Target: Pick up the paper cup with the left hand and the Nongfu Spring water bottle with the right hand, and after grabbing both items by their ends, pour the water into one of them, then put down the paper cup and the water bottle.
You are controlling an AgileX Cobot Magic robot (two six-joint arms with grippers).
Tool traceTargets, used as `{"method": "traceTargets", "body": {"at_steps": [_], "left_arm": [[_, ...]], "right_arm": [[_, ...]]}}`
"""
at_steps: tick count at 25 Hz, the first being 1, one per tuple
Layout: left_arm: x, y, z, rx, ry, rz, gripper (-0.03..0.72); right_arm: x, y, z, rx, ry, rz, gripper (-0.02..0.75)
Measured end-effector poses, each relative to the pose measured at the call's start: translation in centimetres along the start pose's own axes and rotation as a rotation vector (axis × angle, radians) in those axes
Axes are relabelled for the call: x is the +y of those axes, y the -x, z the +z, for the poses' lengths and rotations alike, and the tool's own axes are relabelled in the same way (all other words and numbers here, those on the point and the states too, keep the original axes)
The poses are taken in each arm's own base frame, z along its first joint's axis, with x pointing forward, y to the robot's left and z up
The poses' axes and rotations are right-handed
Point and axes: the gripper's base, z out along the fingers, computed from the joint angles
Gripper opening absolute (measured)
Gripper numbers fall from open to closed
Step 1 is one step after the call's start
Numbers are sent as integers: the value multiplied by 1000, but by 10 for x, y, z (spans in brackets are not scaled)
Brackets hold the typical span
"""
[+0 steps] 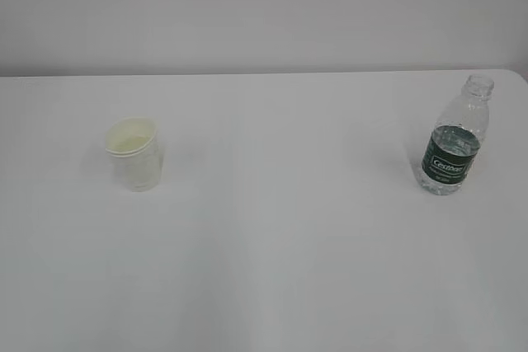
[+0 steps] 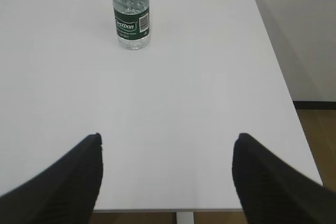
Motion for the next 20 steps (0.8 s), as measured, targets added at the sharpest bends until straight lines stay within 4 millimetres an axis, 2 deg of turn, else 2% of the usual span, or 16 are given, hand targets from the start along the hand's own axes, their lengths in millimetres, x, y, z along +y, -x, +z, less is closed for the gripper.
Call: {"method": "traceTargets", "body": {"at_steps": [20], "left_arm": [[0,0,0,0,0,-2,484]], "right_arm": [[0,0,0,0,-1,0,585]]}}
